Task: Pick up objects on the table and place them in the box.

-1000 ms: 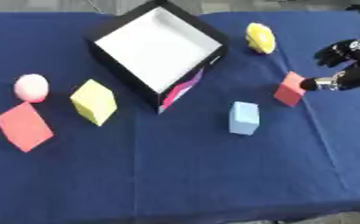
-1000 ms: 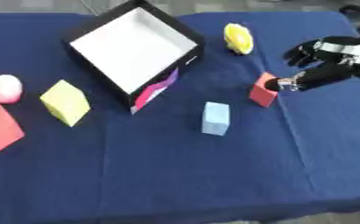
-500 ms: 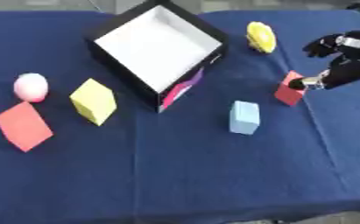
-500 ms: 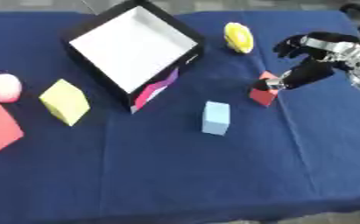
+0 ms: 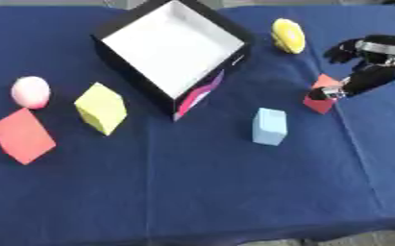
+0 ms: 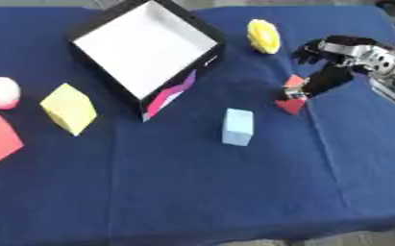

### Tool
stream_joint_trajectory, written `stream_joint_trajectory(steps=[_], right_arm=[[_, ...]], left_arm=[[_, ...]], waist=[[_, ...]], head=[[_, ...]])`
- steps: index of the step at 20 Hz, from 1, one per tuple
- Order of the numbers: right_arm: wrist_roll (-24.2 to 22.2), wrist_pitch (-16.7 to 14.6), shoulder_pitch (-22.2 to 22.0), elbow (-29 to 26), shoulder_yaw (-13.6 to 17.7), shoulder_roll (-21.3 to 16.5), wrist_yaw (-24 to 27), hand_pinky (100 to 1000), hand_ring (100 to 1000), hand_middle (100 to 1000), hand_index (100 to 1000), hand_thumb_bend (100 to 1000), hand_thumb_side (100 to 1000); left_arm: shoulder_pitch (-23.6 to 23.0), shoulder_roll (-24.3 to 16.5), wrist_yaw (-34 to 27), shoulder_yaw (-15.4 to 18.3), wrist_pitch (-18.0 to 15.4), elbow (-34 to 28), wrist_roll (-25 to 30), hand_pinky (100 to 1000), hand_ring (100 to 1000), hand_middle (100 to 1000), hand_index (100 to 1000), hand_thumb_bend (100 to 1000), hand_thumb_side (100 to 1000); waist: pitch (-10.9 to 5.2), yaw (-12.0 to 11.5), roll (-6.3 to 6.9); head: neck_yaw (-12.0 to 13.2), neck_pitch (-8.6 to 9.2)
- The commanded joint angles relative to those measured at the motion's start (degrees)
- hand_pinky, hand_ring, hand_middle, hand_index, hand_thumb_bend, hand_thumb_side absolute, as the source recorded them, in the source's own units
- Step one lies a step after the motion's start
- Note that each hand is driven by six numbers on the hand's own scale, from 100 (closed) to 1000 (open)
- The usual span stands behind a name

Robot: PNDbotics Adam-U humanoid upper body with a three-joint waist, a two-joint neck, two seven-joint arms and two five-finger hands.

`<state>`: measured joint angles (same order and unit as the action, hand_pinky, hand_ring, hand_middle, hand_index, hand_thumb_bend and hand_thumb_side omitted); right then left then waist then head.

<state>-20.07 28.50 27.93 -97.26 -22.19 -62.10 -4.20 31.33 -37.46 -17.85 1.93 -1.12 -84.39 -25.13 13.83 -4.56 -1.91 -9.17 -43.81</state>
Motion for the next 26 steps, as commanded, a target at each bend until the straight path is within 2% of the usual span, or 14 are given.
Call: stream_joint_trajectory(steps=[1,14,20,26], right_arm=[[-0.6,-0.3,1.3,2.0,0.1,-0.5,-1.3,855,938,842,904,621,438],[-2.3,-2.0,2.5,8.9,-1.1,2.3,-4.5,851,931,832,899,609,427],[-2.8,-2.3,2.1,9.8,-0.5,2.1,-4.8,840,906,807,889,551,361],[-2.5,-1.5,2.3,10.5,-0.6,2.6,-4.5,832,888,790,879,528,333]], left_arm=[[0.9,-1.4,0.0,0.4,-0.1,-1.1,0.2,802,831,854,912,153,871],[0.4,-1.1,0.0,0.6,-0.1,-1.2,0.2,804,832,855,912,151,872],[0.2,-1.0,-0.2,0.6,-0.1,-1.2,0.3,804,833,855,912,151,873],[0.2,-0.8,-0.1,0.6,-0.1,-1.1,0.4,805,833,855,912,151,874]], waist=[[0.24,-0.1,-0.62],[0.58,-0.2,-0.18],[0.56,0.0,-0.02],[0.63,0.1,0.18]], head=[[-0.2,-0.31],[-0.3,-0.31],[-0.4,-0.31],[-0.6,-0.31]])
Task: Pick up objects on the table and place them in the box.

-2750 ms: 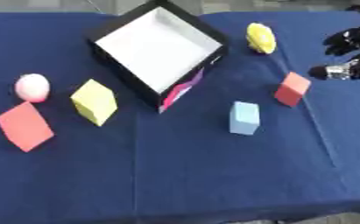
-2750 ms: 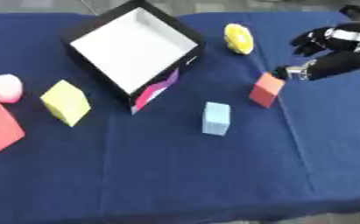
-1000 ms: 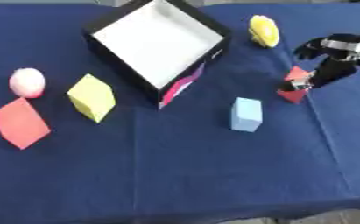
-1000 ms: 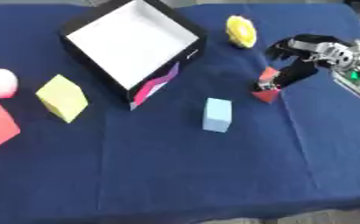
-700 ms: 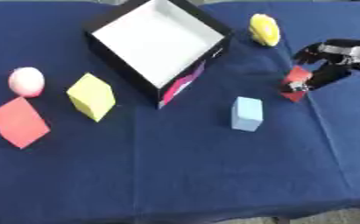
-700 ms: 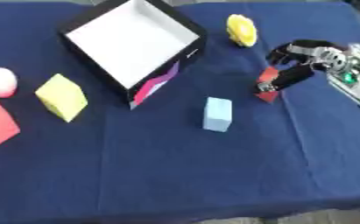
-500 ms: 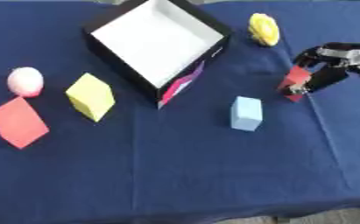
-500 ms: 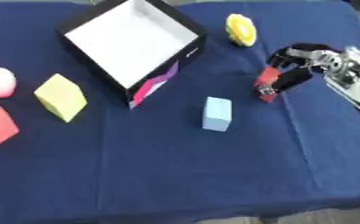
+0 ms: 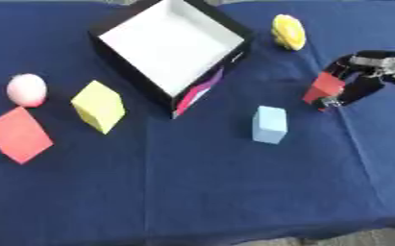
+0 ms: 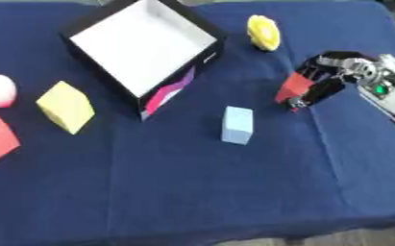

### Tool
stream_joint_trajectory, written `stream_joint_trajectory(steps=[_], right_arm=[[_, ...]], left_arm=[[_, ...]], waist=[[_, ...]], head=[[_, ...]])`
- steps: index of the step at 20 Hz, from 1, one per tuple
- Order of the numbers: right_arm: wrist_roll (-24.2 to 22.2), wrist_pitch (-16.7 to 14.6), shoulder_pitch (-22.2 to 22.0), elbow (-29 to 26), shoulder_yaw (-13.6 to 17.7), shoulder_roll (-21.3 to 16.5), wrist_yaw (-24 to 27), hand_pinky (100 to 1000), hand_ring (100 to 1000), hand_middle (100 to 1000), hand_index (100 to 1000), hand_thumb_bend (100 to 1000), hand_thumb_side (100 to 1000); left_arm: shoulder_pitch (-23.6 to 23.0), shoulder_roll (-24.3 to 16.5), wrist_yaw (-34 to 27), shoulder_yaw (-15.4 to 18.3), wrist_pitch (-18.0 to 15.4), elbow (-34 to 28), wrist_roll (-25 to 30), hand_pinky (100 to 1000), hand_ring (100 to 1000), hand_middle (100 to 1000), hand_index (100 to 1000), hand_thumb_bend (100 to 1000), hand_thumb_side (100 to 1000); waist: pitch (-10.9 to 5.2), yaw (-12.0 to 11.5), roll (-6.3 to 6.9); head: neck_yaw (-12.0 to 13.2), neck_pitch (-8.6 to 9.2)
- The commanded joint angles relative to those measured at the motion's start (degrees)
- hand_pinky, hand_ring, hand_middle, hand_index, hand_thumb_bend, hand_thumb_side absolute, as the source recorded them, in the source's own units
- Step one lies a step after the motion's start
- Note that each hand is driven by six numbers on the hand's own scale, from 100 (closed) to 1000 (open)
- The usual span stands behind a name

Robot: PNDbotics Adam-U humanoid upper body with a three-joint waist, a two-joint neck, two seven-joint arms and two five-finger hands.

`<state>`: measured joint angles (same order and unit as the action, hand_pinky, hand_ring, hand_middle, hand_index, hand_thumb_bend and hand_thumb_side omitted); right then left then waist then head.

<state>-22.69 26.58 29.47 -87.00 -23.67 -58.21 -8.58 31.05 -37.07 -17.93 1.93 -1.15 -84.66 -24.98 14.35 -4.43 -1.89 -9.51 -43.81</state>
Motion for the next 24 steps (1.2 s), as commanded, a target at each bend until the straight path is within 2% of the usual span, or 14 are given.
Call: stream_joint_trajectory(steps=[1,6,11,13,18,21,24], right_arm=[[0.2,0.5,0.8,0.5,0.8,-1.1,0.0,828,877,778,870,518,314],[1.1,1.5,1.0,1.3,0.7,-0.5,1.4,812,865,711,820,468,260],[3.9,1.9,1.0,1.7,0.9,-0.1,4.6,778,794,567,710,355,100],[6.0,1.5,1.2,1.4,1.2,-0.1,5.7,763,770,522,664,267,100],[10.2,0.2,2.0,-2.8,3.4,-0.6,7.6,753,751,493,633,201,100],[10.2,0.0,3.6,-6.9,5.8,-1.4,7.5,753,743,499,642,183,100],[8.9,0.1,7.1,-9.5,7.2,-1.7,8.1,754,745,502,646,169,100]], left_arm=[[0.5,-1.2,0.0,0.5,0.0,-0.9,0.2,805,832,855,912,150,874],[0.4,-1.1,0.0,0.6,0.0,-0.9,0.2,805,830,855,911,151,874],[0.3,-1.0,-0.1,0.6,0.0,-0.9,0.2,805,831,855,911,152,874],[0.3,-1.0,-0.1,0.6,0.0,-0.9,0.2,805,831,855,911,153,873],[0.2,-1.2,-0.1,0.7,-0.1,-1.1,0.2,806,831,854,911,153,869],[0.1,-1.4,-0.1,0.7,-0.2,-1.2,0.2,806,832,853,911,152,867],[0.1,-1.6,-0.1,0.6,-0.2,-1.3,0.3,806,832,852,911,153,865]], waist=[[0.13,0.0,0.21],[0.19,0.0,0.27],[0.08,0.0,0.19],[-0.07,0.1,0.14],[-0.47,0.2,0.09],[-0.76,0.4,0.0],[-1.09,0.4,-0.18]], head=[[-0.2,-0.31],[-0.4,-0.31],[-0.3,-0.31],[-0.2,-0.31],[0.2,-0.31],[0.3,-0.31],[0.4,-0.31]])
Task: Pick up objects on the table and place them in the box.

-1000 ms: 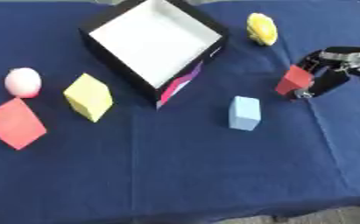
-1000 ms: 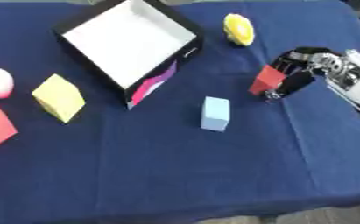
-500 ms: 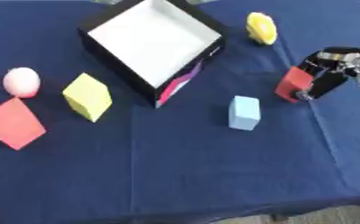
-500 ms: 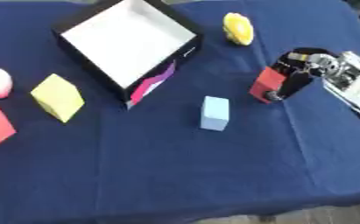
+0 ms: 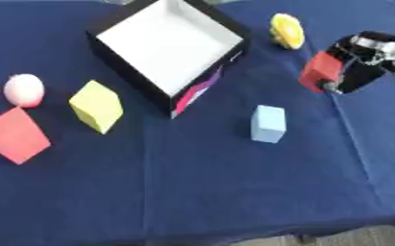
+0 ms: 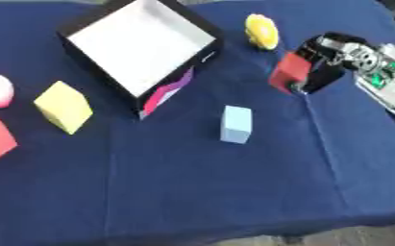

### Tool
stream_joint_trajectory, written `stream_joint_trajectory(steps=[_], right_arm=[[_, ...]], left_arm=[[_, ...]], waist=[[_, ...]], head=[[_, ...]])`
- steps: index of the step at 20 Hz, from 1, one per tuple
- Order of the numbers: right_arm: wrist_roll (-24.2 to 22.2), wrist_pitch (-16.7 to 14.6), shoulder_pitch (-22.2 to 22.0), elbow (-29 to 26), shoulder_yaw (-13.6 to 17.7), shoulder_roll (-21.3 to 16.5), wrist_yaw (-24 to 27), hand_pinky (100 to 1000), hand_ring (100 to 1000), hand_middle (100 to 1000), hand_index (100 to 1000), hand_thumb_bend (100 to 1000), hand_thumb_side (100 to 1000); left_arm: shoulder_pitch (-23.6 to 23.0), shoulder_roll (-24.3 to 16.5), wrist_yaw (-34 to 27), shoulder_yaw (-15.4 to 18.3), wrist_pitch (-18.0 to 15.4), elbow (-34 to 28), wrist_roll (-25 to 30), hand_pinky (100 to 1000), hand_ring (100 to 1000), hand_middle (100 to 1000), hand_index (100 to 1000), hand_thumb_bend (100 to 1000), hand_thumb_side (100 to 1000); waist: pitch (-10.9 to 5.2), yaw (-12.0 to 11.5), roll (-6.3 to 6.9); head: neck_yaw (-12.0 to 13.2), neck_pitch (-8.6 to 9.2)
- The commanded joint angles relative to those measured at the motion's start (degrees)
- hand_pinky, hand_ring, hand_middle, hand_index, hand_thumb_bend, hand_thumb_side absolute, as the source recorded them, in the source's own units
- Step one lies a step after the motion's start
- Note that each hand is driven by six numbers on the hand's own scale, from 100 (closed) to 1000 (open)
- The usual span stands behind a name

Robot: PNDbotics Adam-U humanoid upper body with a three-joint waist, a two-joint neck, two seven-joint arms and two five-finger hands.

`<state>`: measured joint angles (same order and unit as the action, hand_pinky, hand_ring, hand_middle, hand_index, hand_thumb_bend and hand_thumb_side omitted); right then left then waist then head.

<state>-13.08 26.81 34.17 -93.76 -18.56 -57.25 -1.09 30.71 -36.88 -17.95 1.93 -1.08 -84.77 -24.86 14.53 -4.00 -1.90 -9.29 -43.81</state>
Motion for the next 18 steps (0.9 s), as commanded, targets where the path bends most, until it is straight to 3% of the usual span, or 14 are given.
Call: stream_joint_trajectory(steps=[1,5,9,13,18], right_arm=[[-1.3,-0.3,4.1,-3.3,2.2,-2.4,0.9,755,745,502,647,171,100],[-3.9,-0.2,13.6,-2.6,0.1,2.0,-1.7,757,744,510,652,194,100],[-8.9,-1.3,26.9,7.3,-4.6,16.2,-9.7,757,742,515,654,186,100],[-10.6,-6.0,35.9,19.7,-5.4,29.5,-20.9,759,741,519,655,211,100],[-12.1,-13.0,40.5,33.5,-2.9,39.3,-31.2,760,744,530,665,228,100]], left_arm=[[0.4,-1.9,-0.1,0.6,-0.2,-1.2,0.2,806,832,851,911,153,865],[0.3,-2.2,0.0,0.7,-0.2,-1.2,0.3,806,829,849,910,157,861],[0.8,-1.6,-0.6,1.3,-0.5,-1.2,-0.4,806,830,848,909,164,853],[2.1,-1.4,-0.6,1.1,-1.0,-1.5,-0.4,805,829,845,907,164,843],[3.4,-1.3,-0.7,1.2,-1.0,-1.4,-0.4,807,831,846,907,165,843]], waist=[[-1.39,0.0,-0.22],[-1.99,0.0,-0.55],[-2.71,0.4,-0.72],[-2.91,-0.2,-0.71],[-2.48,-1.8,-0.82]], head=[[0.2,-0.31],[0.5,-0.31],[0.9,-0.31],[-0.1,-0.31],[-1.2,-0.31]])
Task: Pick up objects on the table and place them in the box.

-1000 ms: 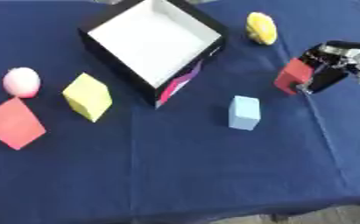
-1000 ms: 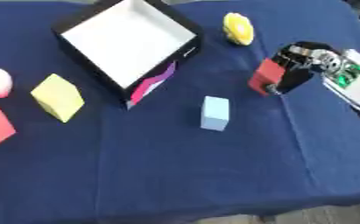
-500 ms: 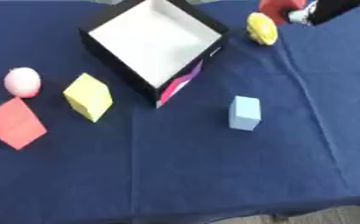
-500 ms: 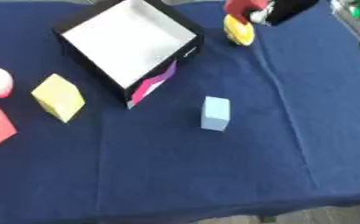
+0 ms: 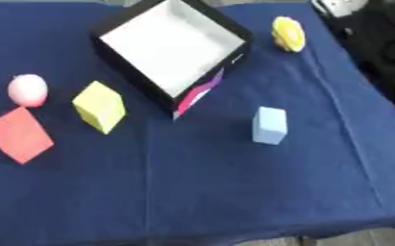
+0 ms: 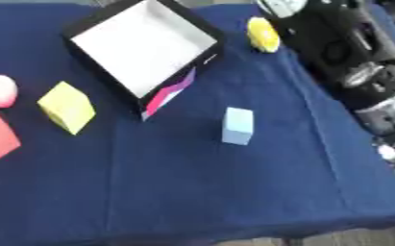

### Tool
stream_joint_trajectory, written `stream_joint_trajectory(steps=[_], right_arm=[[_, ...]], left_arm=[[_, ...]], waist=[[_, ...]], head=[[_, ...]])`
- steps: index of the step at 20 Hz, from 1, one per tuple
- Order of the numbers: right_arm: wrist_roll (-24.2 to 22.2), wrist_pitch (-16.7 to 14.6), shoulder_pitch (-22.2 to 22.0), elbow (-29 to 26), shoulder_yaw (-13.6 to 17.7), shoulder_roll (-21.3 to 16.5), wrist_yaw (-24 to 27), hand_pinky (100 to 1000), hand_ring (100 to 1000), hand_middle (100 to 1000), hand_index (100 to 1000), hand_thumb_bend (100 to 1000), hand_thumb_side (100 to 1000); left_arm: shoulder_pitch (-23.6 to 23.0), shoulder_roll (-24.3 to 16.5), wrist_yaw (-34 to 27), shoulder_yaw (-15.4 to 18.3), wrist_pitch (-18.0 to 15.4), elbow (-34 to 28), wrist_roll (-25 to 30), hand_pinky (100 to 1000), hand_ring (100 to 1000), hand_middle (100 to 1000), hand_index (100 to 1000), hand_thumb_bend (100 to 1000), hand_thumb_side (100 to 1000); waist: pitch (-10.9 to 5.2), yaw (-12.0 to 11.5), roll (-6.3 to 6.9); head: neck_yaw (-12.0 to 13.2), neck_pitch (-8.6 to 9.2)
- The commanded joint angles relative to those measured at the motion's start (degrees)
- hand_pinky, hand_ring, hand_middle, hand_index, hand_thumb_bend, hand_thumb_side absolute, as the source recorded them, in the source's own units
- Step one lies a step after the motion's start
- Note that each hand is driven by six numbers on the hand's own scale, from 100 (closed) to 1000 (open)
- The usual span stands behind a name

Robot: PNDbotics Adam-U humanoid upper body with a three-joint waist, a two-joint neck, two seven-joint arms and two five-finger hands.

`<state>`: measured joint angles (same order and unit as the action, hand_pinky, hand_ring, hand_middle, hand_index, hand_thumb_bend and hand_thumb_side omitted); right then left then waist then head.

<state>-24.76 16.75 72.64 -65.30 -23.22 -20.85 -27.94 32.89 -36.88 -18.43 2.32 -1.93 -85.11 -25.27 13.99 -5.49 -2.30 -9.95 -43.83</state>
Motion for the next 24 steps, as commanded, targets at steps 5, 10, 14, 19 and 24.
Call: stream_joint_trajectory(steps=[5,10,14,19,24], right_arm=[[0.7,-7.5,1.3,13.4,3.9,7.3,-11.0,758,744,532,666,247,100],[1.7,-10.1,-0.1,16.9,4.6,8.3,-14.6,760,756,551,684,300,100],[3.0,-10.8,-0.4,17.2,4.9,8.0,-15.8,805,880,765,859,543,284],[4.0,-11.2,-0.5,15.6,5.2,6.1,-14.1,825,926,828,883,568,321],[3.3,-10.5,-0.6,11.9,4.8,3.1,-11.8,819,915,822,878,554,299]], left_arm=[[1.7,-1.0,-0.4,0.8,-0.1,-1.1,0.1,807,830,846,908,165,846],[1.5,-1.0,-0.5,0.8,-0.1,-1.2,0.1,808,830,846,908,165,848],[1.4,-1.0,-0.5,0.7,-0.1,-1.2,0.2,808,831,846,909,164,847],[1.2,-1.1,-0.4,0.6,-0.1,-1.1,0.3,809,831,846,910,164,846],[0.9,-1.3,-0.4,0.7,-0.1,-1.1,0.2,810,831,847,910,164,845]], waist=[[-1.22,-1.9,-0.41],[-1.06,-2.1,-0.6],[-1.12,-2.0,-0.65],[-1.44,-1.6,-0.7],[-1.85,-1.0,-0.85]], head=[[-0.9,-0.29],[-0.7,-0.29],[-0.5,-0.29],[-0.2,-0.29],[0.3,-0.29]])
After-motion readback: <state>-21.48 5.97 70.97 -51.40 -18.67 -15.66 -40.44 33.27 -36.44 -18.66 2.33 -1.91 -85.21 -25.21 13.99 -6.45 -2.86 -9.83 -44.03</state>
